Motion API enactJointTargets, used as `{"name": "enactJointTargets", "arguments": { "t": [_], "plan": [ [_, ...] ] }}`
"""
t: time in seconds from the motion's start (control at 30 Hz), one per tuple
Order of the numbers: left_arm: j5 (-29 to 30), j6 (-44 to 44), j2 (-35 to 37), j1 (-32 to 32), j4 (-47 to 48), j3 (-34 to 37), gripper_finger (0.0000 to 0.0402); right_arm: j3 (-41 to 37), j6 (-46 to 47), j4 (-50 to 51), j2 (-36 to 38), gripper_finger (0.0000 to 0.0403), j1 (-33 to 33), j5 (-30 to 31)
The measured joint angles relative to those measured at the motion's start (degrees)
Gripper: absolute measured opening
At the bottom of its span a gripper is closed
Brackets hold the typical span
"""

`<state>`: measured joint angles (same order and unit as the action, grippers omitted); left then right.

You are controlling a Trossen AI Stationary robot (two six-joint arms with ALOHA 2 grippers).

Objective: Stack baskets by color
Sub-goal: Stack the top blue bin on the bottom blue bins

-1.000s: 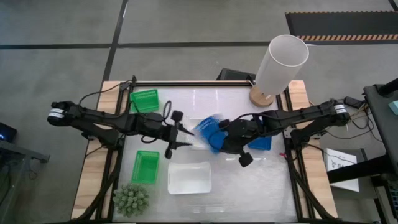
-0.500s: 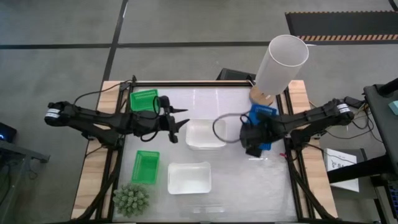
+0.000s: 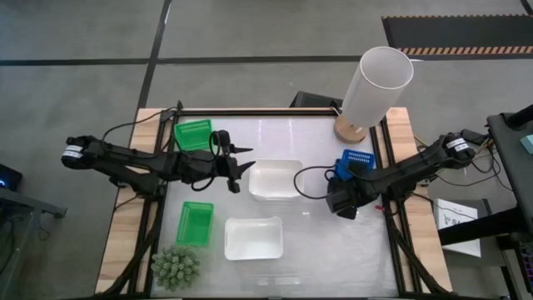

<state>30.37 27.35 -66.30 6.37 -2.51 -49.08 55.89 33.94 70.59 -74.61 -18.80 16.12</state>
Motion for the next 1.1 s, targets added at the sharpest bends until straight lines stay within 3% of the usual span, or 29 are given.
{"name": "enactJointTargets", "arguments": {
  "t": [0.57,0.83,1.1],
  "plan": [
    [0.0,-1.5,-0.1,0.0,-0.1,0.0,0.0171,-2.7,-6.8,-6.9,0.4,0.0115,-0.1,0.0],
    [0.0,-1.8,-0.1,0.0,0.0,0.0,0.0171,-1.8,-8.1,-6.6,1.7,0.0107,-0.1,-2.7],
    [-0.1,-3.2,-0.1,0.0,0.0,0.0,0.0171,-1.8,-8.3,-6.2,10.0,0.0072,-0.1,-3.1]
  ]
}}
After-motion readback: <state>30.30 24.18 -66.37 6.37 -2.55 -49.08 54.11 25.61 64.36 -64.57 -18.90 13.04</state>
